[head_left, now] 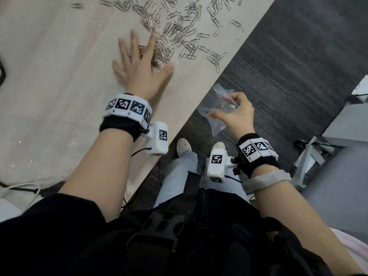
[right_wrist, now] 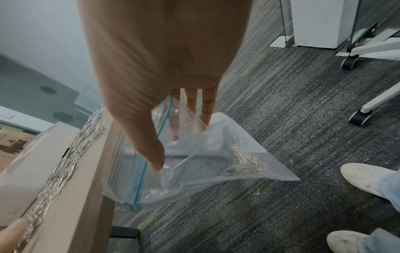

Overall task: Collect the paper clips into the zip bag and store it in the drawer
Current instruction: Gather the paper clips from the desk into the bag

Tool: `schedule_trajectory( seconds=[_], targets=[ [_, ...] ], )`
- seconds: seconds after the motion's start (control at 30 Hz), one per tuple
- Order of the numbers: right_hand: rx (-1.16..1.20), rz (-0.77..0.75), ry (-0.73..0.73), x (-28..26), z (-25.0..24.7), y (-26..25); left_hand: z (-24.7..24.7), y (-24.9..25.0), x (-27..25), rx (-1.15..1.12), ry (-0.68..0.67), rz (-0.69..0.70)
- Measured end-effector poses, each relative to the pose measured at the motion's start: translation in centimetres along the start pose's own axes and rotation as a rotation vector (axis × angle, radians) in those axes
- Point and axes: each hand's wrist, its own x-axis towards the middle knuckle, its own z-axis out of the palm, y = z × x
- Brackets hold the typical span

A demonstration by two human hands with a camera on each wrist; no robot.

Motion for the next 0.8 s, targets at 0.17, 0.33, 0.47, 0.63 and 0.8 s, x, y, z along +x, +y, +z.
schedule_trajectory(
  seconds=[0.17, 0.33, 0.47, 0.63, 0.8],
  targets=[
    [0.012, -0.027, 0.000, -0.5, -0.4, 0.1, 0.9, 1.2, -0.1, -0.021, 0.062, 0.080],
    [0.024, -0.046, 0.004, -1.0, -0.6, 0.1, 1.4, 0.8, -1.5, -0.164, 0.194, 0.183],
    [0.033, -0.050, 0.007, -1.1, -0.7, 0.1, 1.2, 0.6, -2.6, -0.211, 0.249, 0.124],
    [0.025, -0.050, 0.015, -1.4, -0.7, 0.6, 0.7, -0.1, -3.5, -0.084, 0.324, -0.078],
    [0.022, -0.047, 0.022, -1.7, -0.7, 0.6, 0.8, -0.4, -4.0, -0.105, 0.240, -0.108]
  ],
)
